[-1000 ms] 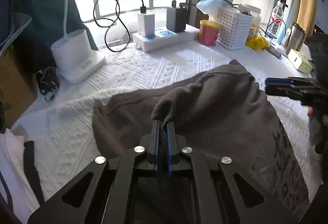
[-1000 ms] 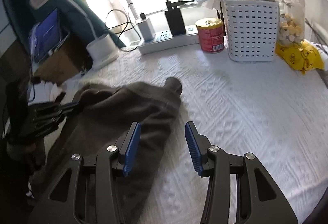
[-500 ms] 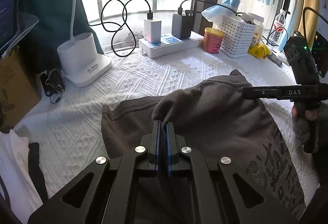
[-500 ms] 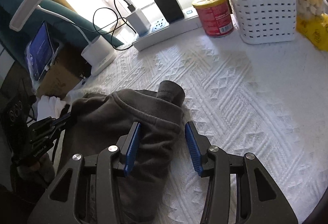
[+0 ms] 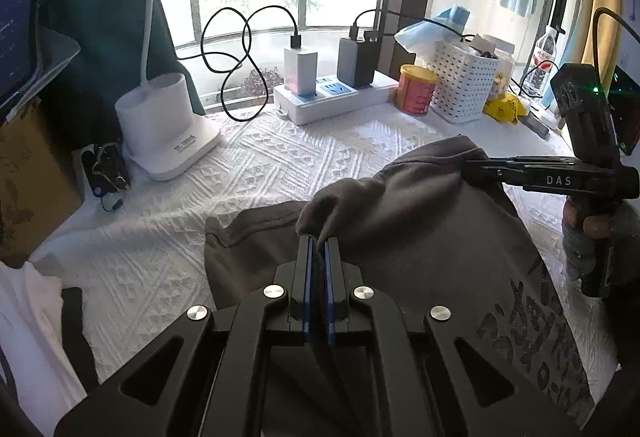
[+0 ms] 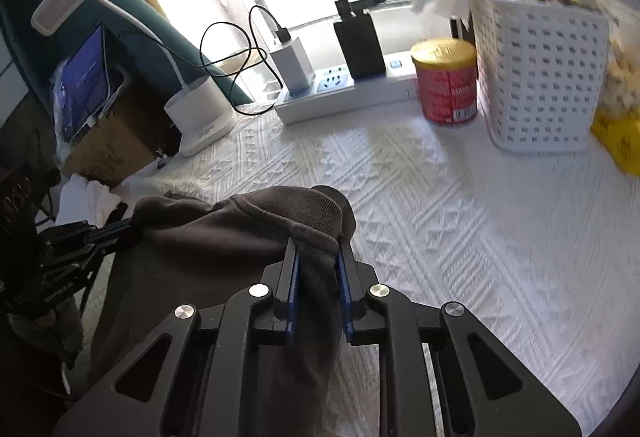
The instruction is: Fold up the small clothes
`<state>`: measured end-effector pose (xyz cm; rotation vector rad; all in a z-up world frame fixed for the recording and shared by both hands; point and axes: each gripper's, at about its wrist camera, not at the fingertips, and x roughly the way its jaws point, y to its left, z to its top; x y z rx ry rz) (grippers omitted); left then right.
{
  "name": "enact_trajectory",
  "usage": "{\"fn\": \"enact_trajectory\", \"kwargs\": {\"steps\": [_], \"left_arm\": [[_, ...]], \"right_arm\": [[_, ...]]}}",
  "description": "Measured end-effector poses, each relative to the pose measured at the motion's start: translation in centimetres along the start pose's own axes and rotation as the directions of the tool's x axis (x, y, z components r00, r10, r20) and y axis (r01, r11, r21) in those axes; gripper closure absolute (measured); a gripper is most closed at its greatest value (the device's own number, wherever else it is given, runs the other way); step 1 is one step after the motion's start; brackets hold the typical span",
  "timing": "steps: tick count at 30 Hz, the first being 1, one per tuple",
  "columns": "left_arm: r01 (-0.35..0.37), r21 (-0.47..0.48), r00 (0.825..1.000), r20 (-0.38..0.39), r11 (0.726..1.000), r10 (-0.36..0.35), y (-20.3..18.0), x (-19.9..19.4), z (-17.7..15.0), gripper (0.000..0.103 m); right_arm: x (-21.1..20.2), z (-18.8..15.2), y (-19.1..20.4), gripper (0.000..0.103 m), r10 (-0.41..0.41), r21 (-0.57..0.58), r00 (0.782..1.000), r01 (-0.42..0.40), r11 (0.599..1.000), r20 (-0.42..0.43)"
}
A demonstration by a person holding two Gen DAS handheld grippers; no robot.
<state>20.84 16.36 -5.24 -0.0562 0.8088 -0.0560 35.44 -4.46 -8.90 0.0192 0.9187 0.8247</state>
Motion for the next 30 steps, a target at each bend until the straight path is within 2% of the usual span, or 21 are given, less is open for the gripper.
{"fn": "enact_trajectory", "kwargs": {"steps": [7, 14, 15, 18, 19, 20, 22, 24, 30], "left_arm": [[-0.025, -0.012, 1.0, -0.005, 1.0, 0.025, 0.7, 0.6, -0.1, 0.099], [-0.043, -0.011, 0.997, -0.066, 0.999, 0.042, 0.9, 3.0, -1.1, 0.098], [-0.041, -0.024, 0.997, -0.069, 0.999, 0.039, 1.1, 3.0, -1.2, 0.095], [-0.04, -0.045, 0.996, -0.08, 0.998, 0.036, 1.3, 2.8, -1.2, 0.093], [-0.04, -0.051, 0.996, -0.082, 0.998, 0.036, 1.4, 2.6, -1.2, 0.092], [-0.043, -0.055, 0.996, -0.083, 0.998, 0.039, 1.4, 2.5, -1.2, 0.089], [-0.061, -0.067, 0.995, -0.082, 0.996, 0.056, 1.7, 1.9, -1.4, 0.068], [-0.055, -0.09, 0.996, -0.068, 0.994, 0.049, 1.9, 1.0, -1.6, 0.059], [-0.026, -0.088, 0.999, -0.044, 0.996, 0.022, 0.9, -1.6, -2.6, 0.053]], "right_arm": [[0.8, 0.4, 0.7, 0.084, -0.043, -0.052, 0.999, 0.044, 0.998, 0.008], [2.1, 0.3, 0.9, 0.083, -0.104, -0.093, 0.995, 0.104, 0.99, -0.001], [2.1, 0.3, 1.0, 0.082, -0.109, -0.097, 0.994, 0.109, 0.989, 0.0], [2.0, 0.1, 1.5, 0.072, -0.136, -0.119, 0.991, 0.136, 0.984, 0.008], [1.8, 0.0, 1.7, 0.065, -0.152, -0.13, 0.988, 0.153, 0.98, 0.016], [1.5, -0.2, 2.0, 0.062, -0.166, -0.139, 0.986, 0.168, 0.976, 0.026], [0.8, -0.4, 2.3, 0.061, -0.173, -0.148, 0.984, 0.176, 0.973, 0.035], [0.2, -0.8, 2.8, 0.06, -0.177, -0.157, 0.983, 0.181, 0.971, 0.039], [-1.1, -2.5, 4.2, 0.05, -0.174, -0.168, 0.984, 0.177, 0.97, 0.031]]}}
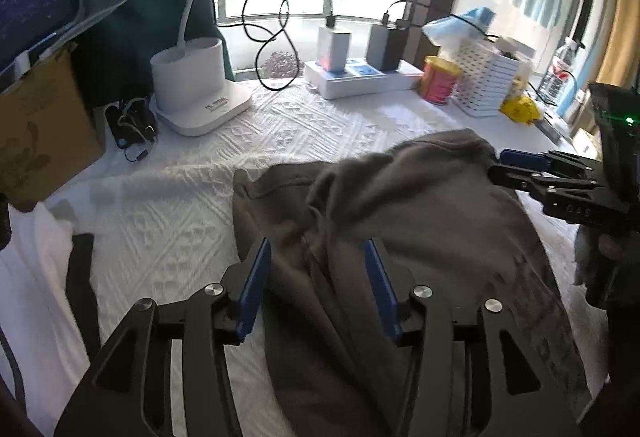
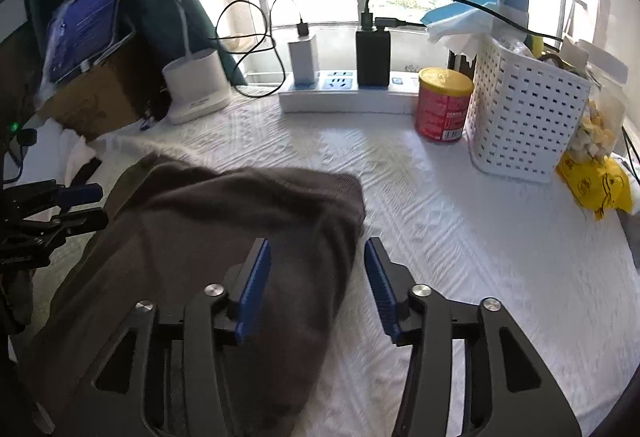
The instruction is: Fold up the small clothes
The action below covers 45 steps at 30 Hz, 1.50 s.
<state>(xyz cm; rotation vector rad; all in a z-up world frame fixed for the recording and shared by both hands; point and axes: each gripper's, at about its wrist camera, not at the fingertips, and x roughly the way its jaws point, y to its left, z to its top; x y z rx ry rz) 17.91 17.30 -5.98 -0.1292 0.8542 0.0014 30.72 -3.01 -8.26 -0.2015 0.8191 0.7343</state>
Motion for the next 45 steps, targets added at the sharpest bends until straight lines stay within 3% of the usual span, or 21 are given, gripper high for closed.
{"fn": "enact_trajectory", "kwargs": {"steps": [4, 11, 14, 18, 21, 24, 28, 30, 33, 40, 43, 45], "left_arm": [[0.024, 0.013, 1.0, 0.001, 1.0, -0.024, -1.1, -1.5, -1.6, 0.041], [0.045, 0.007, 0.997, -0.063, 0.999, -0.044, -2.4, -2.1, -5.0, 0.04], [-0.008, 0.013, 0.995, -0.099, 1.0, 0.009, -2.3, -1.5, -6.3, 0.04], [-0.023, 0.021, 0.996, -0.09, 1.0, 0.025, -2.2, -1.8, -6.9, 0.04], [-0.064, 0.019, 0.994, -0.091, 0.998, 0.065, -2.0, -1.9, -6.6, 0.04], [-0.046, -0.041, 0.997, -0.058, 0.998, 0.044, -0.8, -2.0, -5.9, 0.04], [-0.018, -0.15, 0.999, -0.043, 0.989, 0.012, 0.9, -0.5, -4.6, 0.027], [-0.012, -0.199, 0.999, -0.033, 0.98, 0.006, 1.7, 0.1, -4.0, 0.027], [-0.024, -0.231, 1.0, -0.023, 0.973, 0.019, 2.2, 0.7, -3.3, 0.026], [-0.052, -0.174, 0.997, -0.063, 0.983, 0.042, 1.5, 2.4, -1.9, 0.012], [-0.024, -0.128, 0.997, -0.078, 0.992, 0.014, 0.6, 3.1, -1.5, 0.01], [0.031, -0.089, 0.996, -0.085, 0.996, -0.039, -0.4, 3.4, -1.3, 0.01]], "right_arm": [[-1.0, -1.1, 0.9, 0.049, 0.006, 0.003, 1.0, -0.006, 1.0, -0.006], [-1.9, -4.1, 1.7, 0.049, 0.016, 0.001, 0.999, -0.016, 1.0, -0.039], [-1.7, -5.0, 1.7, 0.049, 0.018, 0.009, 0.998, -0.017, 1.0, -0.052], [-1.8, -5.5, 1.6, 0.048, 0.02, 0.01, 0.998, -0.019, 1.0, -0.059], [-2.1, -5.6, 1.3, 0.047, 0.02, 0.014, 0.998, -0.019, 1.0, -0.055], [-2.2, -5.5, 0.9, 0.045, 0.029, 0.028, 0.998, -0.028, 0.999, -0.049], [-2.4, -4.8, 0.2, 0.037, 0.05, 0.042, 0.998, -0.049, 0.998, -0.031], [-2.4, -4.5, -0.1, 0.03, 0.069, 0.05, 0.997, -0.067, 0.996, -0.032], [-2.1, -4.2, -1.0, 0.029, 0.077, 0.072, 0.997, -0.075, 0.995, -0.03], [-0.6, -3.5, -3.1, 0.029, 0.105, 0.147, 0.994, -0.099, 0.984, -0.036], [-0.3, -3.2, -3.1, 0.027, 0.109, 0.147, 0.994, -0.104, 0.984, -0.028], [0.1, -2.8, -2.9, 0.026, 0.113, 0.14, 0.993, -0.107, 0.984, -0.031]]}}
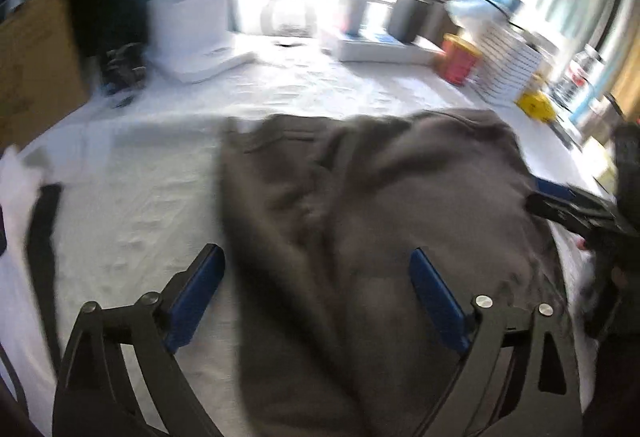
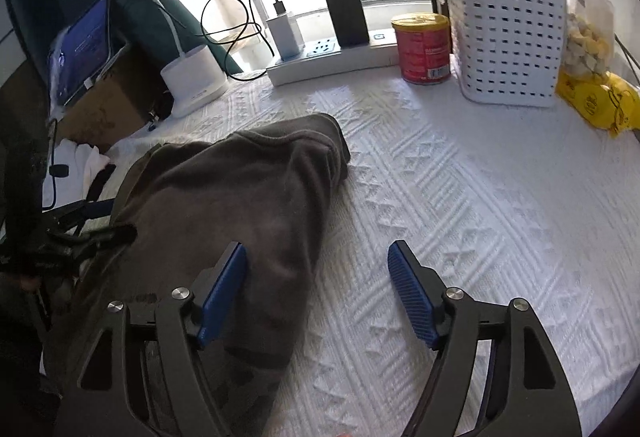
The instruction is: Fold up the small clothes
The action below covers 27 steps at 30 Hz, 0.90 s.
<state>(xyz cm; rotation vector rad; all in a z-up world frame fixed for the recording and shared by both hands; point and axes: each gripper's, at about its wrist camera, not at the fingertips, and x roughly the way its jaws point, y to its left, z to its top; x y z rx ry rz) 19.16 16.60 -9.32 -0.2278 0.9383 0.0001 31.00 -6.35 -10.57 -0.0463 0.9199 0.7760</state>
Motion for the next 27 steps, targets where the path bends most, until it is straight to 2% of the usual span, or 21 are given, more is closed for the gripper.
{"fn": "enact_trajectory", "kwargs": {"steps": [2, 6, 12, 20, 22, 27], "left_arm": [[0.047, 0.047, 0.999, -0.016, 0.998, -0.046, -1.3, 0.4, 0.0, 0.01], [0.042, 0.162, 0.998, -0.042, 0.986, -0.036, -3.9, 1.1, -0.2, 0.01], [0.08, 0.164, 0.996, -0.036, 0.983, -0.076, -3.9, 1.4, 0.2, 0.01], [0.074, 0.188, 0.997, -0.012, 0.979, -0.073, -4.9, 1.7, 0.4, 0.037], [0.072, 0.193, 0.997, -0.007, 0.979, -0.072, -4.9, 1.7, 0.4, 0.048], [0.076, 0.195, 0.997, 0.003, 0.978, -0.078, -5.0, 1.8, 0.4, 0.058]], "right_arm": [[0.4, 0.2, 0.4, 0.025, 0.002, -0.007, 1.0, -0.002, 1.0, -0.002], [1.1, 0.6, 1.6, 0.025, 0.0, -0.03, 1.0, 0.0, 1.0, -0.005], [1.9, 0.8, 2.9, 0.025, 0.005, -0.054, 1.0, -0.006, 0.999, -0.017], [2.7, 1.0, 4.7, 0.025, -0.004, -0.115, 0.999, 0.0, 0.993, -0.035], [2.8, 1.0, 4.8, 0.025, -0.01, -0.124, 0.999, 0.006, 0.992, -0.037], [2.8, 1.0, 4.8, 0.025, -0.005, -0.13, 0.999, 0.0, 0.992, -0.039]]}}
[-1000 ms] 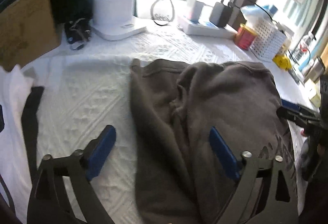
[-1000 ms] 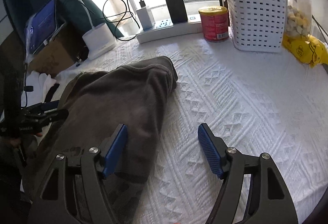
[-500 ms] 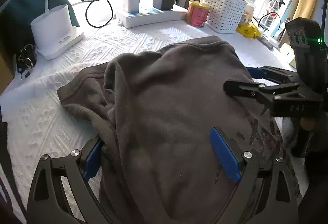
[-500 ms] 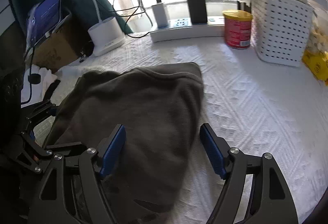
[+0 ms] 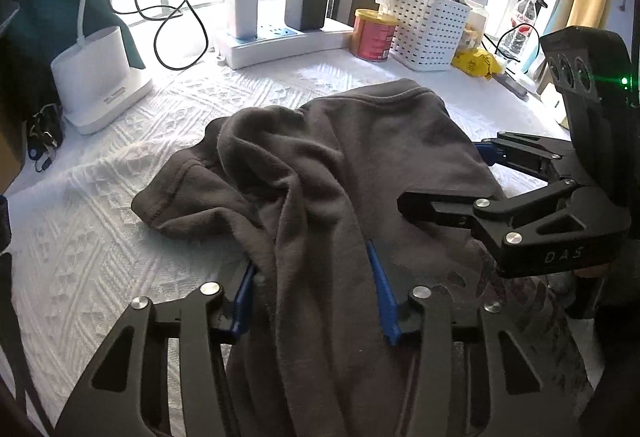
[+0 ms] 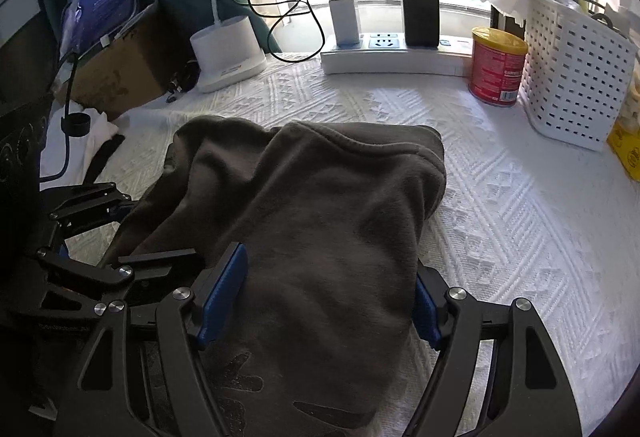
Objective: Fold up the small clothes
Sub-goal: 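Grasp the shirt end with the left tool while the right tool grasps and lifts it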
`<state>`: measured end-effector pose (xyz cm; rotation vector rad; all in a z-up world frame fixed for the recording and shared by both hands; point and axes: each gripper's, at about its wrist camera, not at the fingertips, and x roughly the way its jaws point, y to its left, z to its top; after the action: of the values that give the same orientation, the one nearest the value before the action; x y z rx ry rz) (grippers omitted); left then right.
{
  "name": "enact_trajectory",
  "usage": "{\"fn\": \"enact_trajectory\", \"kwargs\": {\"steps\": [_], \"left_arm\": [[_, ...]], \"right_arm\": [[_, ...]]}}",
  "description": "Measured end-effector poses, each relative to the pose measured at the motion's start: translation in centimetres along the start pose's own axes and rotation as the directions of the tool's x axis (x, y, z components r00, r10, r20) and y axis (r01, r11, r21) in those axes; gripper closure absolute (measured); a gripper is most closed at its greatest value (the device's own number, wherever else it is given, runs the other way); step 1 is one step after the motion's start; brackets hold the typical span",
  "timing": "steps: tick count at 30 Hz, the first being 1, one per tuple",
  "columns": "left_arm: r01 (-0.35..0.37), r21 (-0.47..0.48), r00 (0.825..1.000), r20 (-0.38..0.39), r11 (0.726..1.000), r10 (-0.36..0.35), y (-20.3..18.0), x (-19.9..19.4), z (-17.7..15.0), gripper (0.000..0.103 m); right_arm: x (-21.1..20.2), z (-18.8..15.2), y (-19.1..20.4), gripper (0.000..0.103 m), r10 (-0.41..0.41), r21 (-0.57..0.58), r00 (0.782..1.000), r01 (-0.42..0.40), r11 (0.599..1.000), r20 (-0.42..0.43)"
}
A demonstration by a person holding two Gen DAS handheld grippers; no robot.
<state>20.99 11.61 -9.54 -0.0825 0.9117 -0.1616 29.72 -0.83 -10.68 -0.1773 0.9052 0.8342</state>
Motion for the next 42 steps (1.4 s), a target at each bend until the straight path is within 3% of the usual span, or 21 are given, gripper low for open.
{"fn": "enact_trajectory", "kwargs": {"steps": [6, 14, 16, 42], "left_arm": [[0.002, 0.01, 1.0, 0.006, 1.0, -0.002, -0.5, -0.1, 0.0, 0.068], [-0.013, 0.019, 1.0, 0.016, 1.0, 0.013, -1.0, -0.4, 0.0, 0.073], [-0.015, 0.022, 1.0, 0.019, 1.0, 0.015, -1.1, -0.5, 0.0, 0.074], [0.001, 0.015, 0.997, 0.076, 1.0, -0.002, -5.8, -3.8, -2.4, 0.074]], "right_arm": [[0.1, 0.0, 0.6, 0.035, -0.021, -0.03, 1.0, 0.02, 0.999, -0.004], [0.1, -0.2, 1.3, 0.071, -0.004, -0.062, 1.0, 0.003, 0.998, -0.007], [0.0, -0.2, 1.6, 0.075, 0.003, -0.07, 1.0, -0.004, 0.998, -0.009], [-5.0, -4.2, 3.0, 0.078, 0.021, -0.032, 0.999, -0.02, 0.999, 0.048]]}}
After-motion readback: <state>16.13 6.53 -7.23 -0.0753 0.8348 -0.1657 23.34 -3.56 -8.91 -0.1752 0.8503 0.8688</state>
